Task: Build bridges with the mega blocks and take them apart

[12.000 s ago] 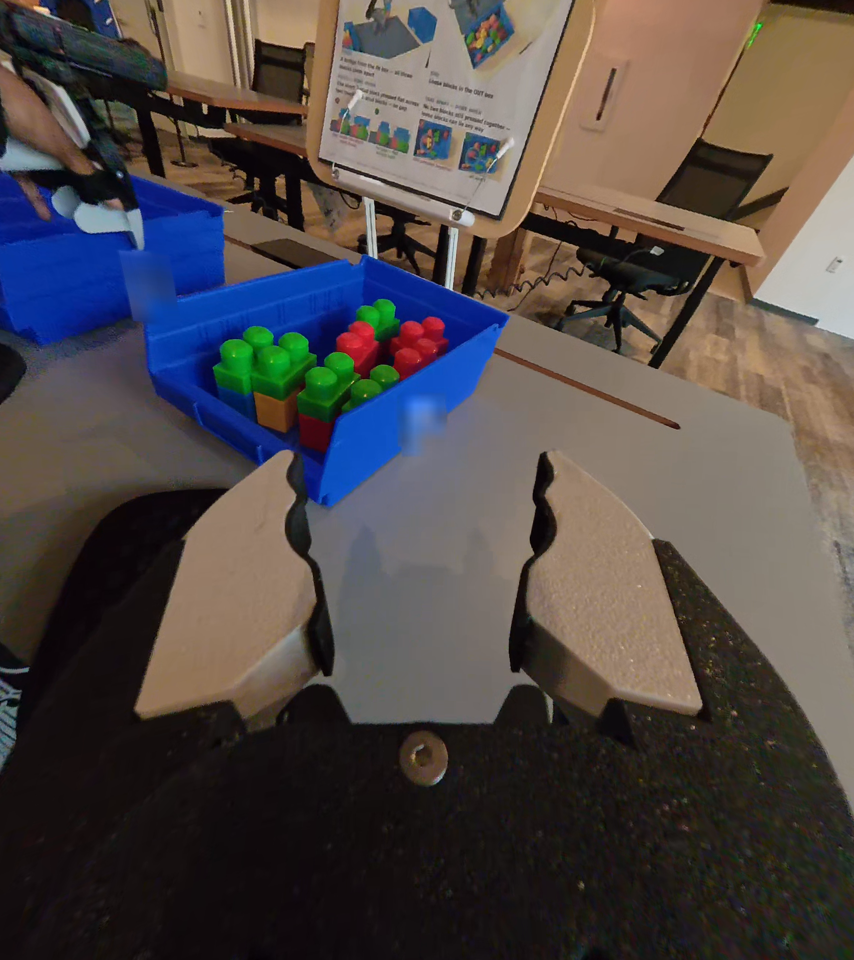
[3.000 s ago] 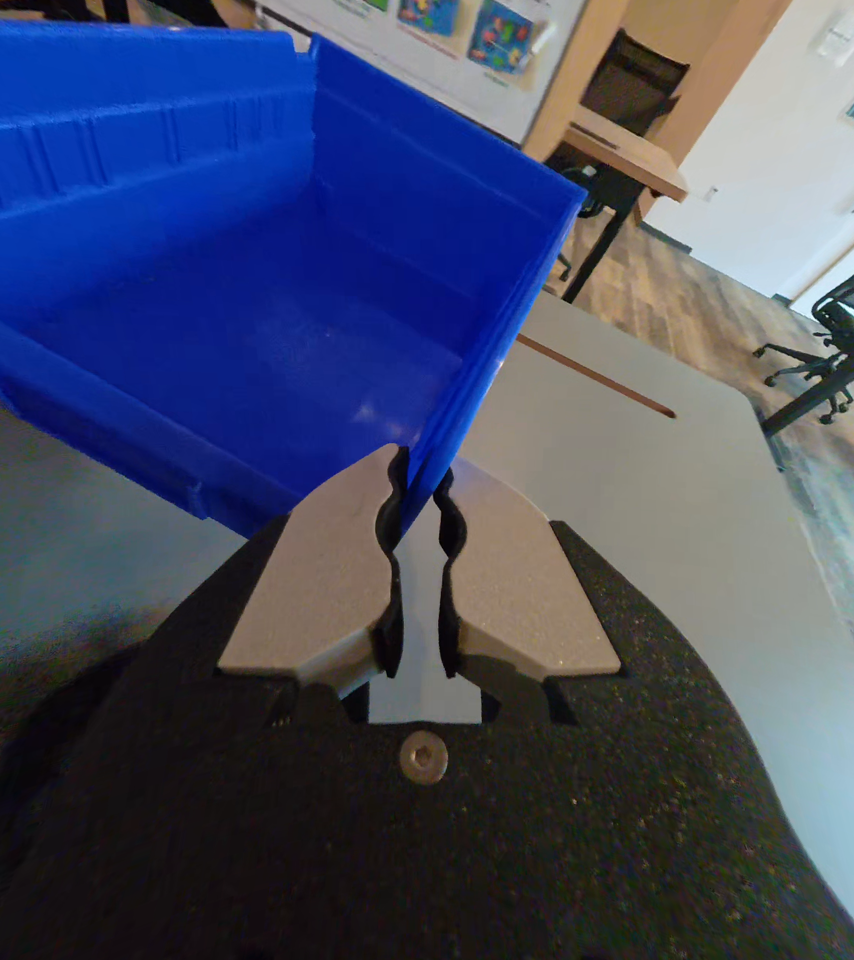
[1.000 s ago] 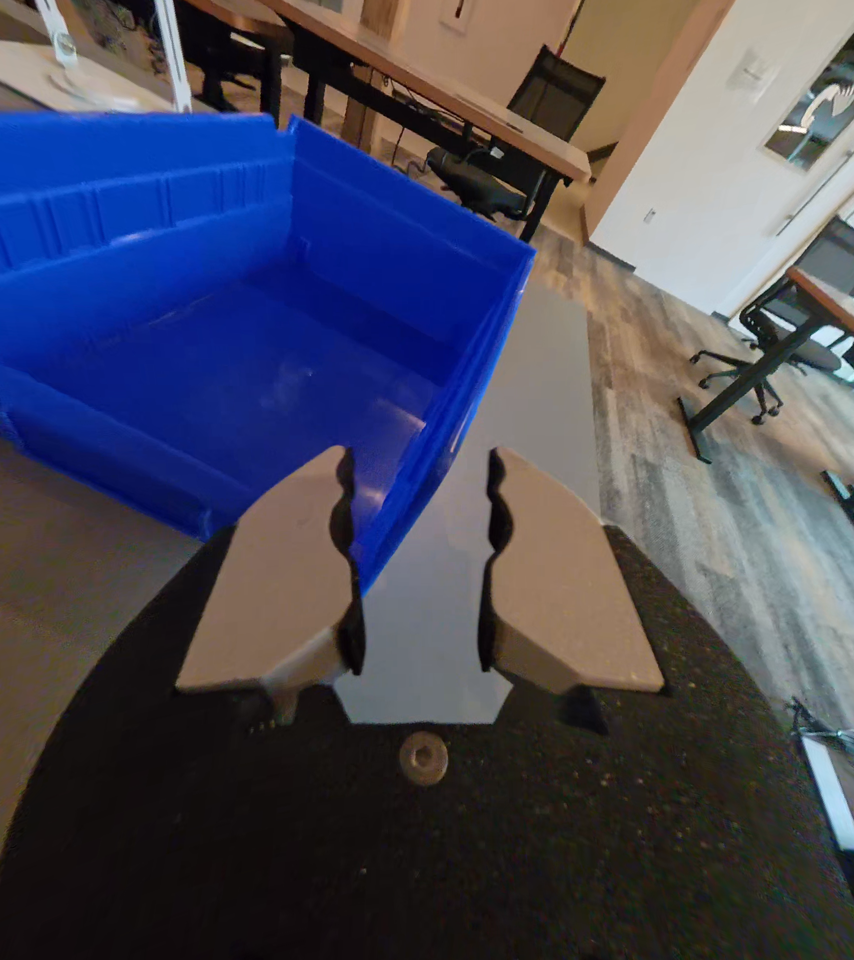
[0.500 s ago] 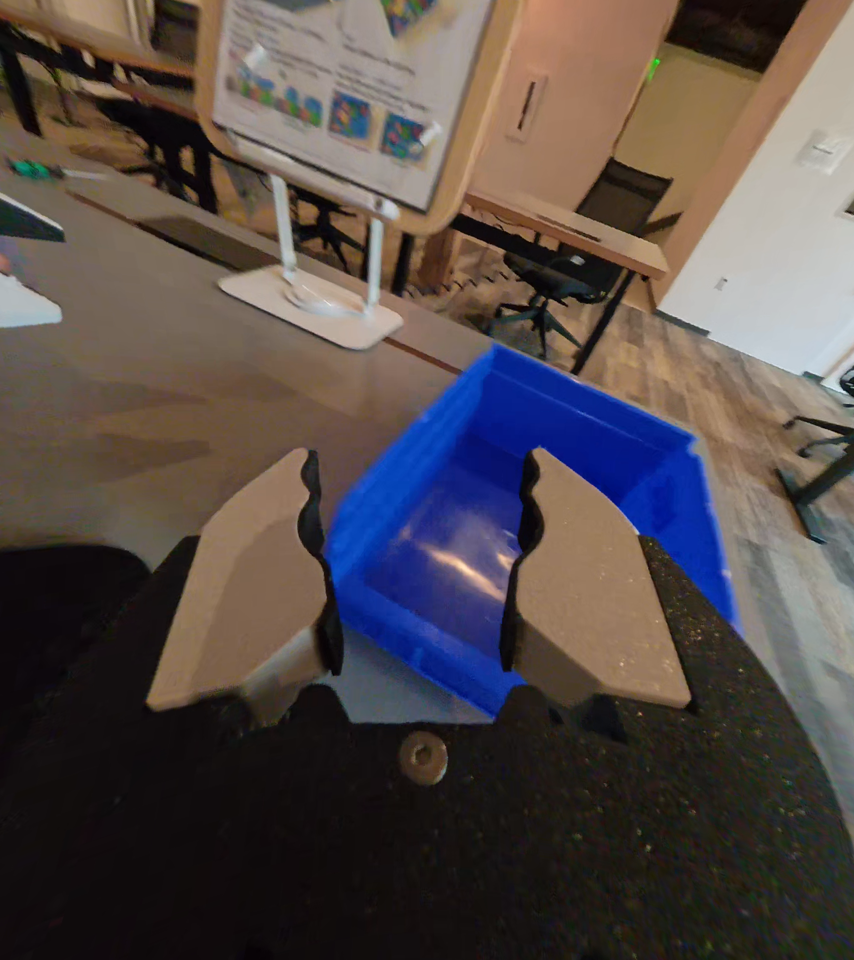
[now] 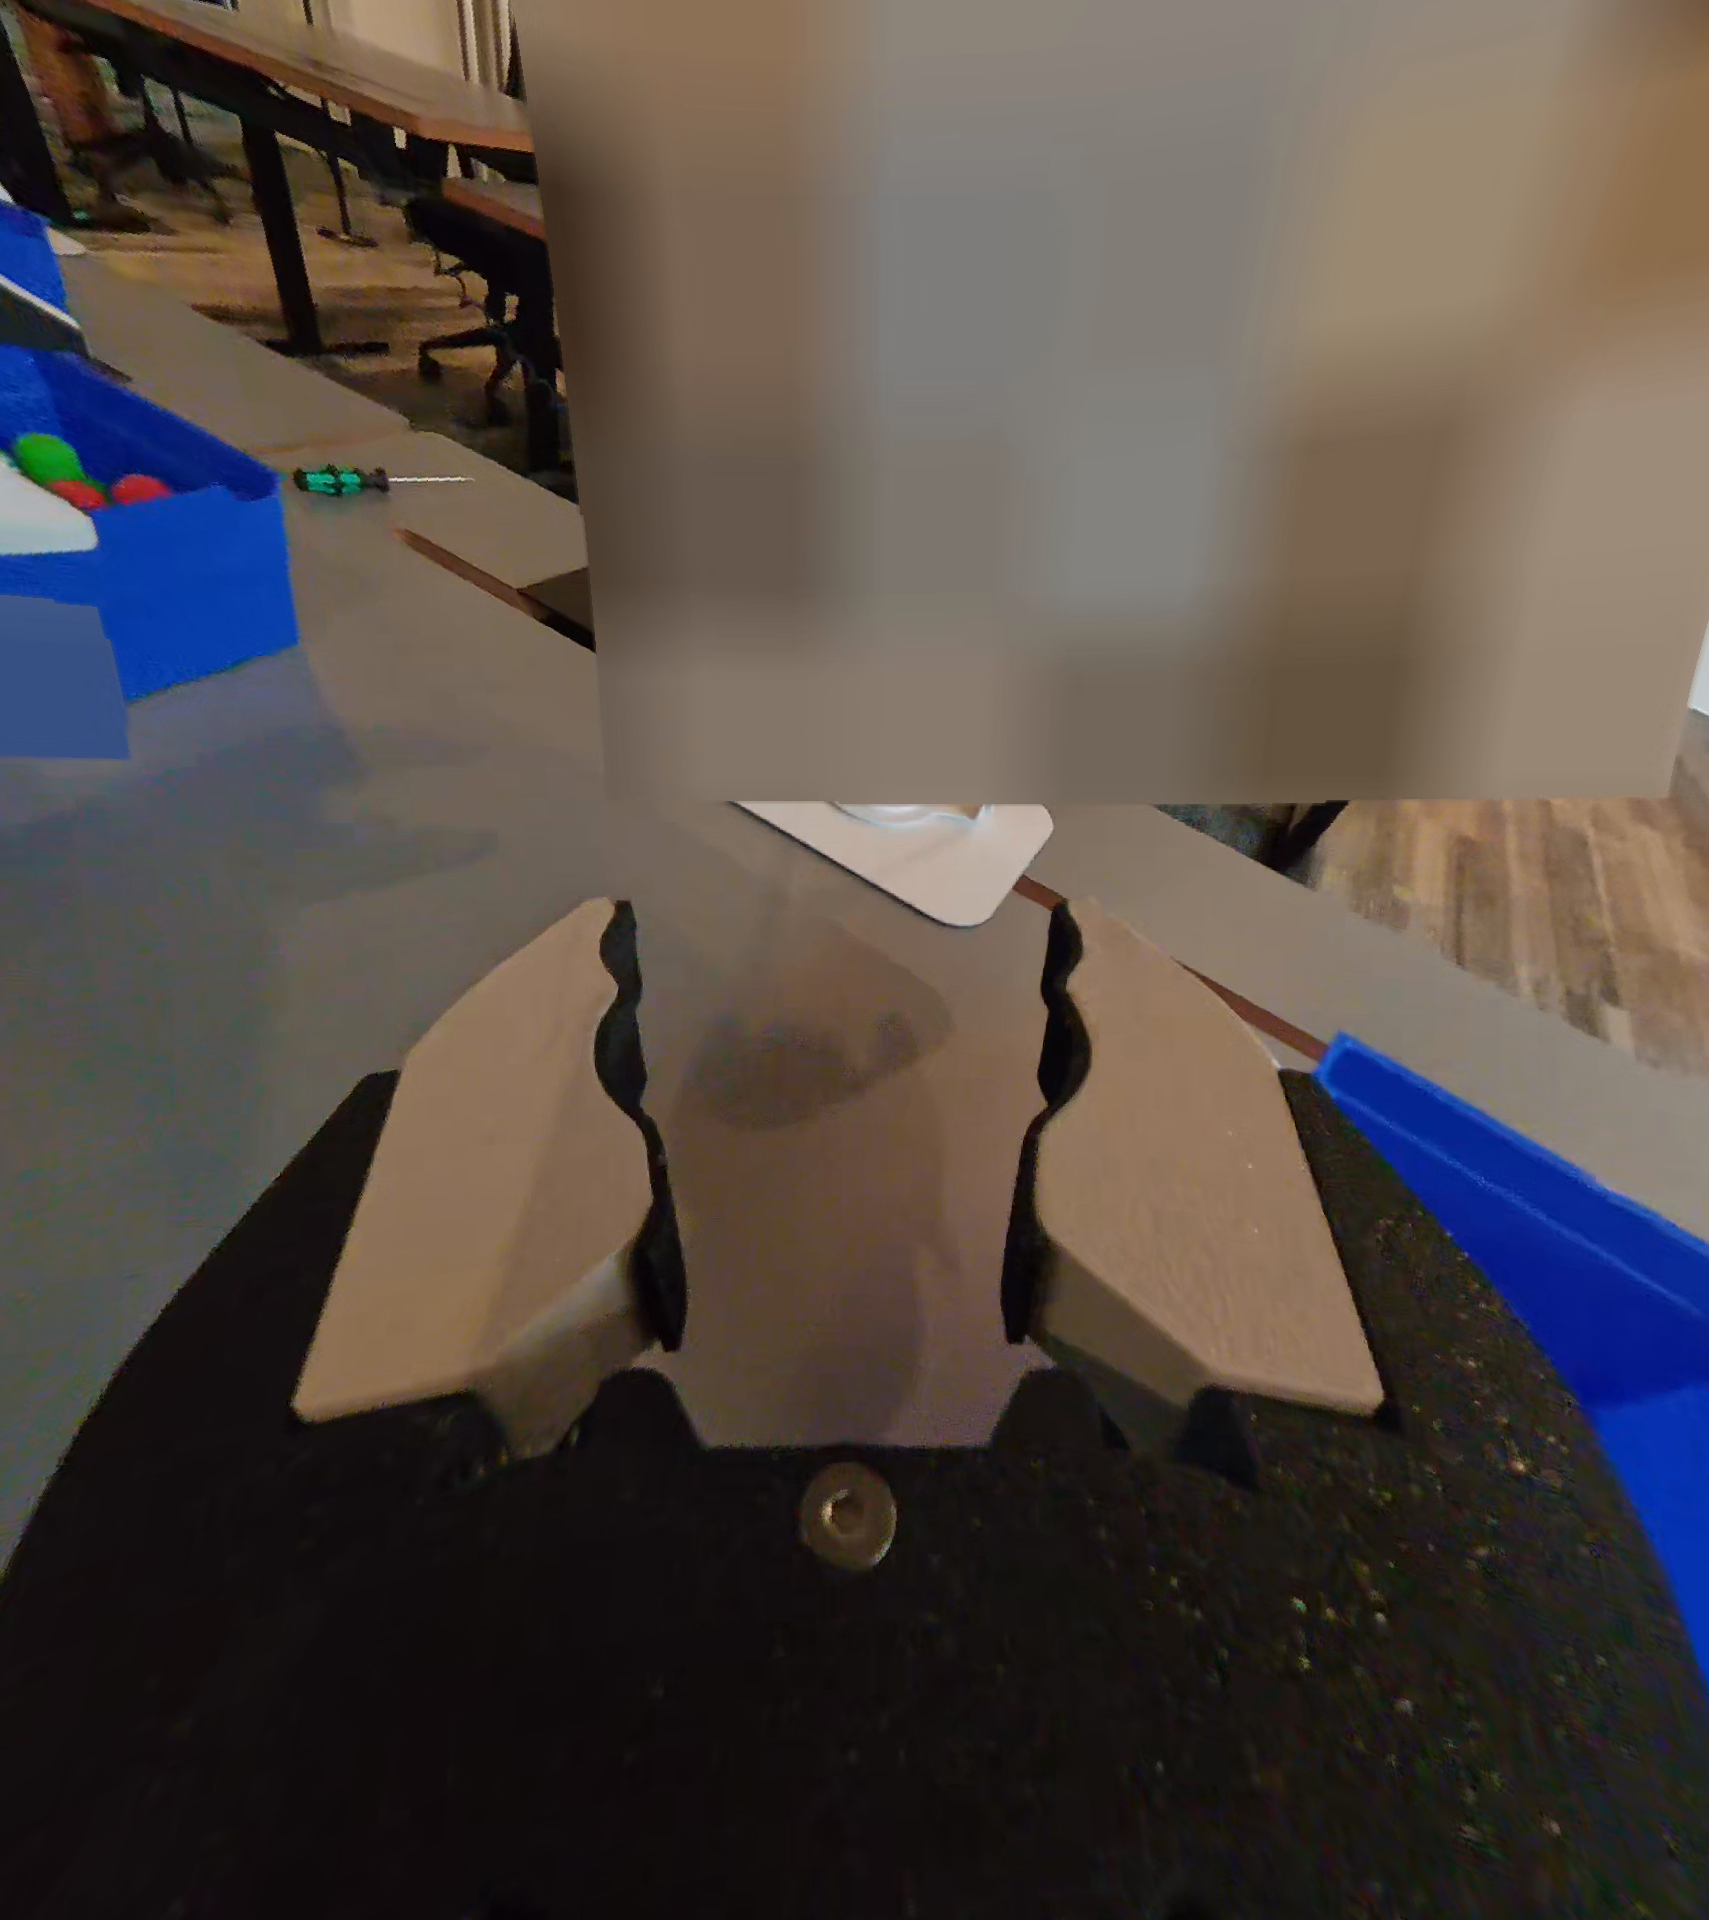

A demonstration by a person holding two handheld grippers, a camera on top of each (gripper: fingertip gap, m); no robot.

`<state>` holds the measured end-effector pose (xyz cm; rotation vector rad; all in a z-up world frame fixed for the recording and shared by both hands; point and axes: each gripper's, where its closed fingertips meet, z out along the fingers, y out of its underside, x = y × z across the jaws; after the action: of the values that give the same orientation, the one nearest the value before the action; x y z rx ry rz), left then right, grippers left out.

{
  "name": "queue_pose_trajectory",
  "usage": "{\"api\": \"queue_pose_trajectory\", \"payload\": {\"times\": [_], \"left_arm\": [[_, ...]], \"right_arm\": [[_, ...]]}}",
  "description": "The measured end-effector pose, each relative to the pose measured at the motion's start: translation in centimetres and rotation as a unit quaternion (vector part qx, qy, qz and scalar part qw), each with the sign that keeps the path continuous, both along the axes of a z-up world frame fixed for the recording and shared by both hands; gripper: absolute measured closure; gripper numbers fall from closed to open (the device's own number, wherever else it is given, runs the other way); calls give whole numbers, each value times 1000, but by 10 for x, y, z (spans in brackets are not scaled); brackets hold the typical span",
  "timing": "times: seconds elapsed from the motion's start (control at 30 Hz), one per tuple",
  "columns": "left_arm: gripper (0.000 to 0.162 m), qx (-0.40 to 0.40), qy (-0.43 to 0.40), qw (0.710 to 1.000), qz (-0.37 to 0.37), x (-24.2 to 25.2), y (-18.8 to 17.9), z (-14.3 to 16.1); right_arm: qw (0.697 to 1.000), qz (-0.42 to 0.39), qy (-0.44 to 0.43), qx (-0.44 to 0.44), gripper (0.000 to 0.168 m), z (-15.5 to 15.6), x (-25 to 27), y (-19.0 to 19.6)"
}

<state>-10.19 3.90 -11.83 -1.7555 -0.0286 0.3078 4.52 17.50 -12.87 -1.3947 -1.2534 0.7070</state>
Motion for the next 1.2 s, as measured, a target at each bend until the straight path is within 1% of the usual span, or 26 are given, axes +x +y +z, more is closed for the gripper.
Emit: {"api": "queue_pose_trajectory", "payload": {"times": [0.07,0.17,0.27,0.3,0.37,0.47,0.6,0.7,0.73,0.8,0.9,1.13,1.17,1.2], "left_arm": [[94,-8,-17,1000,9,-19,0,5],[91,-22,-26,999,38,-52,2,10],[69,-42,-31,997,54,-78,5,10],[62,-38,-36,997,60,-86,7,11],[58,-30,-36,996,77,-102,8,15],[56,-52,-22,993,107,-124,6,16],[66,-26,-21,991,130,-143,4,26],[73,-33,-12,990,138,-152,8,16],[74,-38,-16,989,143,-155,10,11],[82,-43,-19,988,144,-158,13,4],[87,-55,-26,989,137,-157,18,-3],[96,-66,-32,990,119,-151,17,-5],[100,-74,-27,990,120,-152,14,-5],[108,-85,-20,989,121,-152,10,-6]], "right_arm": [[1000,0,-7,-2,93,7,-17,2],[1000,0,-22,-12,85,14,-40,10],[999,-10,-42,-17,71,18,-56,26],[999,-15,-44,-17,69,20,-60,33],[998,-27,-47,-22,69,22,-65,48],[997,-47,-45,-28,71,22,-64,69],[995,-85,-39,-21,80,20,-51,93],[996,-88,-16,-8,86,21,-48,99],[996,-85,-8,-13,87,23,-49,100],[997,-77,1,-13,87,23,-53,99],[997,-78,-14,-4,86,17,-57,101],[996,-69,-39,-29,88,-3,-65,107],[996,-64,-44,-31,88,-6,-66,106],[996,-63,-48,-31,88,-7,-67,106]]}}
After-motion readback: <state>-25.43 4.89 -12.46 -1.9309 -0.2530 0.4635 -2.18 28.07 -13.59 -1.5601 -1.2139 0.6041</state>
